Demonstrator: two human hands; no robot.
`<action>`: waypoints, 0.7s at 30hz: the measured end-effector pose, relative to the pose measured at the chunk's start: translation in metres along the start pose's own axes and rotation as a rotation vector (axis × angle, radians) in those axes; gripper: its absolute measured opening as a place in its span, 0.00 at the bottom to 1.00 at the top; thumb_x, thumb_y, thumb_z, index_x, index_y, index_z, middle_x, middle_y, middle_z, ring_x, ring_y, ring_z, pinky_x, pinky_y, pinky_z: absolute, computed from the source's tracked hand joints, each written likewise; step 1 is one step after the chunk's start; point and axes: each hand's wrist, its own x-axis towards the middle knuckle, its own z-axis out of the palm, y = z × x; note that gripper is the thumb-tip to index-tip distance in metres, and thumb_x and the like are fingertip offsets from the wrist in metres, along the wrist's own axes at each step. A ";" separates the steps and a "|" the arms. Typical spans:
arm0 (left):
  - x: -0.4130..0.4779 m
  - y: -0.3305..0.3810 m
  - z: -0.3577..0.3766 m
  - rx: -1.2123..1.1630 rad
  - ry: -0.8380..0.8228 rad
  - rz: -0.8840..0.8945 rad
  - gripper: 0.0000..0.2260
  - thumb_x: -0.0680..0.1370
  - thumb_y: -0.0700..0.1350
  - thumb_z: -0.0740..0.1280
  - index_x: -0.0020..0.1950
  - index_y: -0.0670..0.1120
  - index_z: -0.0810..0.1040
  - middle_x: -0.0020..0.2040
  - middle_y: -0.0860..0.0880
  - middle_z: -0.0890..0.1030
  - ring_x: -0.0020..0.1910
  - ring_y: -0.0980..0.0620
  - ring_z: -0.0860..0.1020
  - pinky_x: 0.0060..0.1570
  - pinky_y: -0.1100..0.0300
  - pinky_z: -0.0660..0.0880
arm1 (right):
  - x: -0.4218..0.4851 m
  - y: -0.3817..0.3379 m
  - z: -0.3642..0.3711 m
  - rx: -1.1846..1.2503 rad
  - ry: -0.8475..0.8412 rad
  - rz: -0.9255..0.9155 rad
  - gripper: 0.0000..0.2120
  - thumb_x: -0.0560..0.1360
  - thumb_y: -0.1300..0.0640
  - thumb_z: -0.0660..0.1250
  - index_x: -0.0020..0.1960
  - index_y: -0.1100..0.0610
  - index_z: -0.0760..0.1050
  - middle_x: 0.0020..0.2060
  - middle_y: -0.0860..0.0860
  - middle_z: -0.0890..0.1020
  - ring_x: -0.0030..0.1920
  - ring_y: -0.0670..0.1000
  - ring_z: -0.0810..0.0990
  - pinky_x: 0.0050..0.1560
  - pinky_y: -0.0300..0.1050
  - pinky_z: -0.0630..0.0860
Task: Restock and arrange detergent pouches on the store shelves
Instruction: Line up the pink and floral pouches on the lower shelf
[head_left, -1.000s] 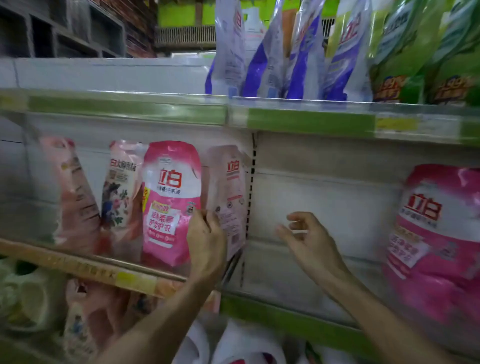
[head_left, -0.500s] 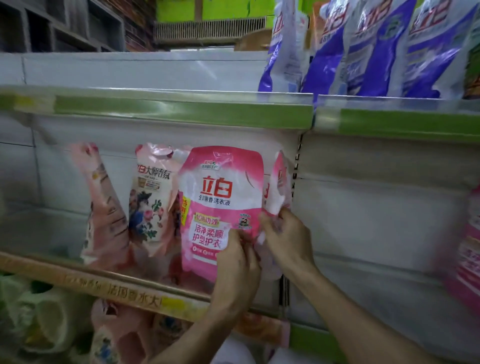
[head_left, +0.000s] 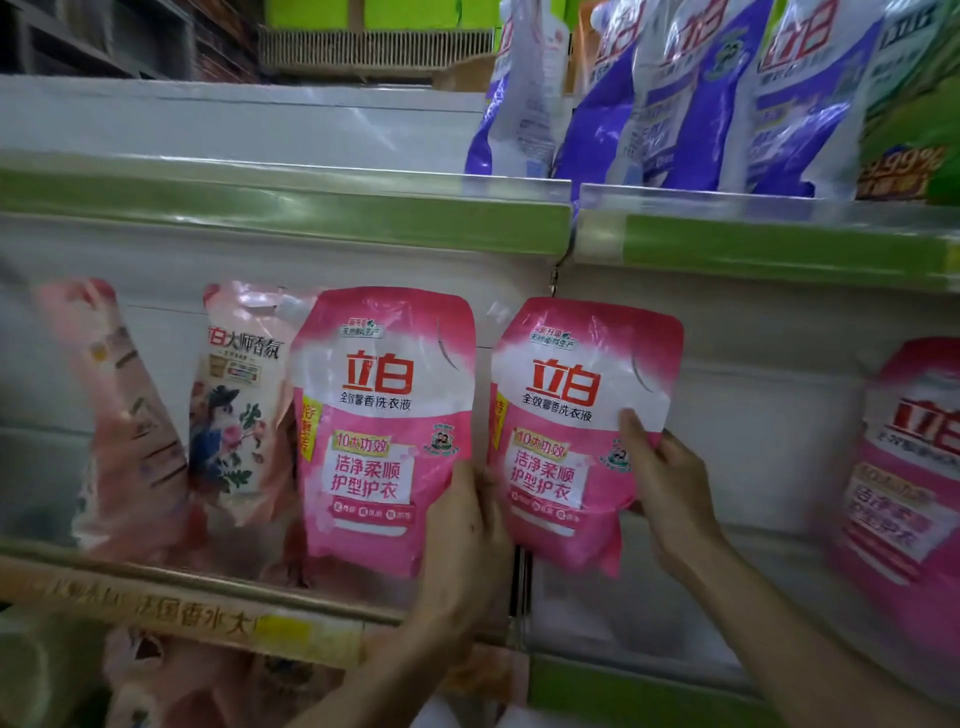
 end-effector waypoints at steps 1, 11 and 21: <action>0.001 -0.001 0.002 -0.012 -0.011 -0.009 0.05 0.82 0.39 0.61 0.49 0.48 0.71 0.39 0.60 0.77 0.39 0.72 0.77 0.33 0.77 0.71 | 0.001 0.004 0.000 0.003 -0.060 0.047 0.15 0.72 0.39 0.71 0.49 0.50 0.83 0.44 0.48 0.88 0.45 0.53 0.88 0.48 0.53 0.83; 0.001 0.003 0.024 -0.012 -0.170 -0.147 0.11 0.84 0.45 0.57 0.66 0.48 0.67 0.63 0.49 0.74 0.58 0.55 0.76 0.54 0.64 0.76 | 0.002 0.027 0.007 0.203 -0.095 0.123 0.08 0.73 0.48 0.72 0.40 0.51 0.85 0.39 0.50 0.88 0.40 0.53 0.88 0.34 0.44 0.83; -0.011 0.066 0.138 -0.027 -0.320 -0.161 0.21 0.83 0.57 0.52 0.74 0.52 0.65 0.65 0.46 0.78 0.62 0.46 0.78 0.63 0.46 0.75 | 0.000 0.002 -0.109 0.125 0.152 0.009 0.13 0.78 0.55 0.69 0.35 0.50 0.82 0.31 0.47 0.86 0.32 0.45 0.85 0.37 0.45 0.83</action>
